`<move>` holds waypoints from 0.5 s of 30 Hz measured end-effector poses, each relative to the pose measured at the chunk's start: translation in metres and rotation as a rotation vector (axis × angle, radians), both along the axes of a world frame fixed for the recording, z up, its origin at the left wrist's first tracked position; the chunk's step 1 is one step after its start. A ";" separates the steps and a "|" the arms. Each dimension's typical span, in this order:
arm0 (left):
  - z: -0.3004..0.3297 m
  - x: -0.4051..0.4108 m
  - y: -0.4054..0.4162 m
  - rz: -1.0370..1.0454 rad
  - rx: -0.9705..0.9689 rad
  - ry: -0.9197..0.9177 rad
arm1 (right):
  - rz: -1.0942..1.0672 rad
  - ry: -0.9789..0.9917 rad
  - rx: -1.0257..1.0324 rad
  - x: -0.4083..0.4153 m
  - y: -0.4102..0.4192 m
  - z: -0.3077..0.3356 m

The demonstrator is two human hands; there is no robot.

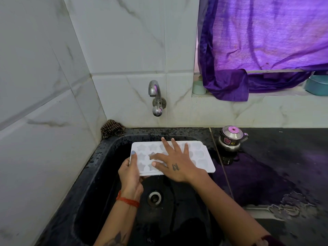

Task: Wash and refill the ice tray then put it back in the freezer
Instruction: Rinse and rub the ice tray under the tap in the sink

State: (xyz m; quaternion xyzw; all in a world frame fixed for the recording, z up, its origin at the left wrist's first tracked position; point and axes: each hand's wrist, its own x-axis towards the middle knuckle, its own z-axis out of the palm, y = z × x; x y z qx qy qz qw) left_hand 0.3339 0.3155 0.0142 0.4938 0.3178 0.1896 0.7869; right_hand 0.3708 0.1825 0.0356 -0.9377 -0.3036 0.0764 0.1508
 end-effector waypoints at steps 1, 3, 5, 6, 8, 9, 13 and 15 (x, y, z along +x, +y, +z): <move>-0.001 0.000 0.000 -0.002 0.001 0.001 | 0.005 0.013 0.001 0.000 -0.001 0.000; -0.002 -0.001 0.000 -0.008 0.006 0.004 | 0.005 0.033 0.005 0.001 -0.002 0.001; -0.003 -0.002 -0.002 -0.015 0.008 0.006 | -0.002 0.027 -0.009 0.001 -0.003 0.001; -0.003 -0.002 -0.002 -0.019 0.005 0.005 | -0.009 0.011 -0.024 0.000 -0.002 0.001; -0.002 -0.001 -0.003 -0.027 0.000 0.001 | -0.024 -0.034 -0.056 -0.001 -0.001 -0.001; -0.002 -0.001 -0.004 -0.030 0.001 -0.002 | -0.032 -0.060 -0.068 -0.002 0.000 -0.001; -0.001 -0.001 -0.004 -0.029 0.011 -0.007 | -0.046 -0.113 -0.098 -0.003 0.001 0.000; 0.001 -0.002 -0.005 -0.023 0.020 -0.009 | -0.039 -0.087 -0.089 -0.003 0.002 0.000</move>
